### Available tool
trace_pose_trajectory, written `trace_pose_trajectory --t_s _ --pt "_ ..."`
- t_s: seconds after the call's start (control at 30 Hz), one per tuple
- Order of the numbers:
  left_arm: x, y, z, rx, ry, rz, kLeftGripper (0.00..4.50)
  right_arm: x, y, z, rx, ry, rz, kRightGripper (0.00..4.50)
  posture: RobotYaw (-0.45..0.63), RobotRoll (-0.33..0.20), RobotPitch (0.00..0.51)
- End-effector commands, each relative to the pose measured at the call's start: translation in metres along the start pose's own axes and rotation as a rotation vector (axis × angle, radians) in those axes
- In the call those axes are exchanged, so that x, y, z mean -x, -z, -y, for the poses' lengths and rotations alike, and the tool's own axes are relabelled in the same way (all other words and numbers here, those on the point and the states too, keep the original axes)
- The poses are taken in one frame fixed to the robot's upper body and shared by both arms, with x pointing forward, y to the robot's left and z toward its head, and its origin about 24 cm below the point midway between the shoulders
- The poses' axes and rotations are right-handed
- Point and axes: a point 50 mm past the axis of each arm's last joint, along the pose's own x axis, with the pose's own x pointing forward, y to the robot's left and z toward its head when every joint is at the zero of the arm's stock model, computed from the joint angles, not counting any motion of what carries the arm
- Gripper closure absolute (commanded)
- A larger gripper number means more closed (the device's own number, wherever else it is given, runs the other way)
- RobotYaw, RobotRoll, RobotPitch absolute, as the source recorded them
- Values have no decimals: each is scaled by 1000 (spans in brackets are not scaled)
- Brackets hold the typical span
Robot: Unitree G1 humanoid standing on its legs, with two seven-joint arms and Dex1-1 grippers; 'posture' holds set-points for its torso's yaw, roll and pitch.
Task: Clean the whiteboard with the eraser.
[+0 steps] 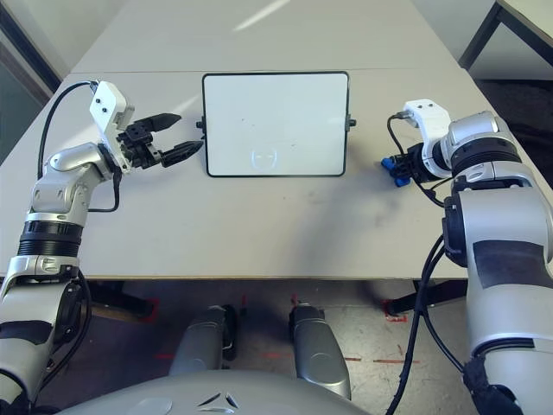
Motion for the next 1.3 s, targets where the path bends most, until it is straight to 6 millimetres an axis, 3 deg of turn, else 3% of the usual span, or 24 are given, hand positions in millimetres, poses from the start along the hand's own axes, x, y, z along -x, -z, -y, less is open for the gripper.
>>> trace_pose_trajectory --t_s 0.03,0.17,0.2,0.43,0.57,0.8,1.07,1.3 --pt "6 -3 -1 10 -41 28 0 -1 1 4 38 17 24 1681 -104 0 127" --pt "11 -6 -6 37 -115 68 0 1 -1 6 37 -20 90 180 -101 0 138" --pt "13 -6 -7 45 -140 78 0 2 -2 8 51 -20 128 47 -100 0 141" --pt "37 -2 -19 110 -355 112 0 11 -9 20 104 -27 525 47 -95 0 159" --pt "61 6 -33 141 -596 92 0 18 -6 25 54 1 818 47 -90 0 164" --pt "94 29 -52 171 -937 2 0 11 12 34 -29 121 968 47 -78 0 167" --pt "101 38 -59 194 -1027 -9 0 3 25 38 -106 186 1015 47 -74 0 161" --pt "104 40 -61 197 -1038 -12 0 2 25 36 -112 175 1036 47 -78 0 157"
